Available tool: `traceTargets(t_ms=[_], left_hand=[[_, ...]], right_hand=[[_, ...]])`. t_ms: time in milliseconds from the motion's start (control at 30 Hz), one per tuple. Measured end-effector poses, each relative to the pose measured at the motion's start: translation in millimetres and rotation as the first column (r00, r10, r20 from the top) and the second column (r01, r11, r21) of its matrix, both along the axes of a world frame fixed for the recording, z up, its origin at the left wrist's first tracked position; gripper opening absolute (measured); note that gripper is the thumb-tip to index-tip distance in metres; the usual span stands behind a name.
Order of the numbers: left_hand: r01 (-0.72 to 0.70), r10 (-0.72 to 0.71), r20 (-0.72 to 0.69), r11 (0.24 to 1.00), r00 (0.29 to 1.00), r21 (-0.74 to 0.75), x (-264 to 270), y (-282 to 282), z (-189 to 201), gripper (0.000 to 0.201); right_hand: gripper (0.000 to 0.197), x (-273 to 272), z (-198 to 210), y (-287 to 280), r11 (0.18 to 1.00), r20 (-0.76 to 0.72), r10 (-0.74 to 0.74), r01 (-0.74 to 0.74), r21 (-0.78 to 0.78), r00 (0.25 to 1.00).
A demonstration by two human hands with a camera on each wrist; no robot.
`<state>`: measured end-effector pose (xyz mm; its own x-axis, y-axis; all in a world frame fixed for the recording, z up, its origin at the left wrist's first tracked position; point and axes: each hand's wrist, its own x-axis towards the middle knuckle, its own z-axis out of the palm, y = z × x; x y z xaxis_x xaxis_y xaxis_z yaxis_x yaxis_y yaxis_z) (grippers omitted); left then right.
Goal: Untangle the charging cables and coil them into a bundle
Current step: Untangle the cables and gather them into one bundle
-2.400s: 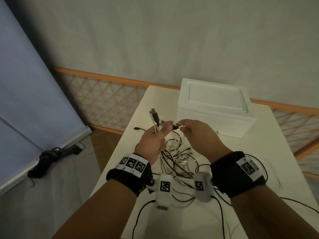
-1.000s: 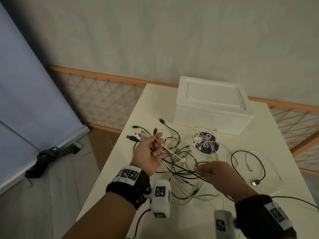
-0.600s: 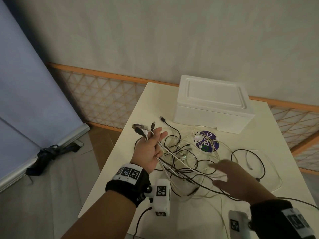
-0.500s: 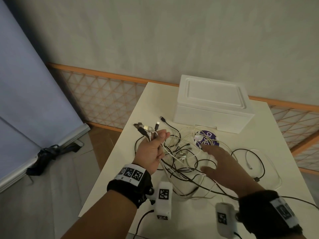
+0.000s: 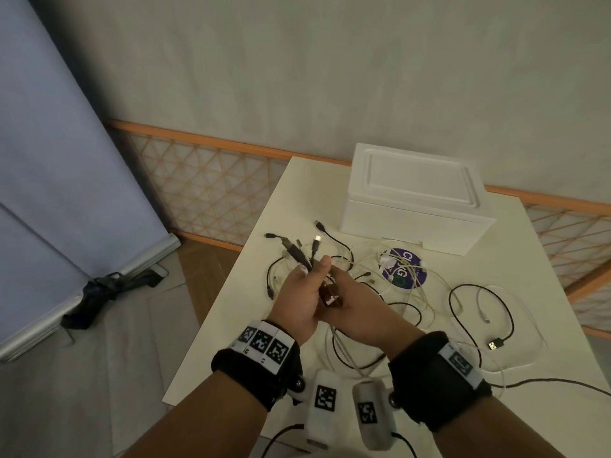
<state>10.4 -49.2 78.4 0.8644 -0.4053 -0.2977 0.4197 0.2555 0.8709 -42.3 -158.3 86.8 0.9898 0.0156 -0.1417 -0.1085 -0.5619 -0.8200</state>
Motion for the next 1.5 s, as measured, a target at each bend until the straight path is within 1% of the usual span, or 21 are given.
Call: traceTargets(t_ms=[100,133,200,267,333,400,467,533,700,733,767,833,867,900,1000,1100,1167,1233,1367,1433,1500], left_hand=[[0.003,-0.011,0.041,0.985,0.999,0.172,0,3,-6,0.041],[-0.032,0.027,0.030,0.985,0.999,0.170,1,6,-5,0.040],[-0.161,0.162,-0.110,0.987,0.981,0.019,6,15,-3,0.039],[-0.348,0.298,-0.297,0.928,0.907,-0.133,17,33,-2,0.040],[-0.478,0.412,-0.372,0.872,0.832,-0.102,36,65,-13,0.044],[-0.531,0.464,-0.425,0.846,0.777,-0.046,51,98,-33,0.047],[-0.531,0.473,-0.467,0.848,0.747,0.010,48,117,-54,0.046],[-0.487,0.437,-0.486,0.873,0.757,0.027,32,115,-68,0.042],[-0.332,0.233,-0.529,0.938,0.816,-0.100,-2,81,-75,0.026],[-0.323,0.219,-0.517,0.939,0.828,-0.120,-5,74,-75,0.026],[-0.310,0.208,-0.499,0.942,0.842,-0.130,-8,66,-74,0.026],[-0.256,0.174,-0.447,0.958,0.877,-0.130,-12,50,-68,0.024],[-0.226,0.154,-0.420,0.966,0.895,-0.127,-14,42,-65,0.022],[-0.198,0.133,-0.398,0.972,0.908,-0.127,-16,34,-61,0.021],[-0.134,0.078,-0.364,0.982,0.928,-0.131,-25,11,-47,0.021],[-0.133,0.069,-0.366,0.979,0.928,-0.152,-35,-12,-34,0.020],[-0.163,0.092,-0.379,0.974,0.921,-0.159,-39,-22,-29,0.020],[-0.190,0.115,-0.384,0.968,0.916,-0.163,-39,-28,-26,0.019],[-0.181,0.101,-0.373,0.966,0.922,-0.186,-41,-39,-23,0.022],[-0.181,0.098,-0.374,0.964,0.922,-0.196,-43,-44,-23,0.024],[-0.185,0.101,-0.380,0.964,0.920,-0.192,-43,-47,-24,0.025]], right_hand=[[0.056,-3,-4,9,0.999,-0.075,0.034,-0.037,-0.040,0.997],[0.059,-6,-6,10,0.997,-0.077,0.028,-0.033,-0.073,0.997],[0.059,-15,-11,6,0.962,-0.042,0.001,-0.012,-0.271,0.999],[0.043,-28,-22,-12,0.890,-0.053,-0.008,-0.017,-0.456,0.999],[0.030,-49,-40,-43,0.820,-0.184,-0.026,-0.084,-0.566,0.983],[0.018,-74,-57,-77,0.789,-0.292,-0.086,-0.114,-0.604,0.952],[0.021,-94,-65,-98,0.785,-0.327,-0.117,-0.114,-0.608,0.938],[0.027,-103,-64,-109,0.757,-0.328,-0.138,-0.114,-0.643,0.935],[0.021,-121,-62,-146,0.682,-0.311,-0.285,-0.036,-0.731,0.907],[0.031,-124,-61,-153,0.664,-0.347,-0.303,-0.065,-0.745,0.887],[0.052,-124,-60,-157,0.666,-0.385,-0.299,-0.098,-0.739,0.873],[0.103,-115,-49,-154,0.787,-0.432,-0.234,-0.092,-0.611,0.871],[0.118,-107,-43,-148,0.839,-0.399,-0.203,-0.052,-0.542,0.895],[0.119,-97,-38,-138,0.865,-0.335,-0.170,-0.022,-0.502,0.927],[0.085,-66,-26,-90,0.865,-0.133,-0.042,-0.031,-0.500,0.990],[0.057,-44,-25,-44,0.926,-0.079,0.100,-0.122,-0.357,0.992],[0.035,-36,-28,-30,0.934,-0.025,0.065,-0.070,-0.349,0.998],[0.029,-33,-31,-30,0.935,0.042,0.010,0.006,-0.355,0.999],[0.029,-32,-36,-42,0.962,0.198,0.014,0.041,-0.270,0.980],[0.012,-29,-35,-45,0.965,0.176,0.023,0.024,-0.262,0.984],[0.007,-29,-32,-46,0.958,0.155,0.043,0.003,-0.286,0.987]])
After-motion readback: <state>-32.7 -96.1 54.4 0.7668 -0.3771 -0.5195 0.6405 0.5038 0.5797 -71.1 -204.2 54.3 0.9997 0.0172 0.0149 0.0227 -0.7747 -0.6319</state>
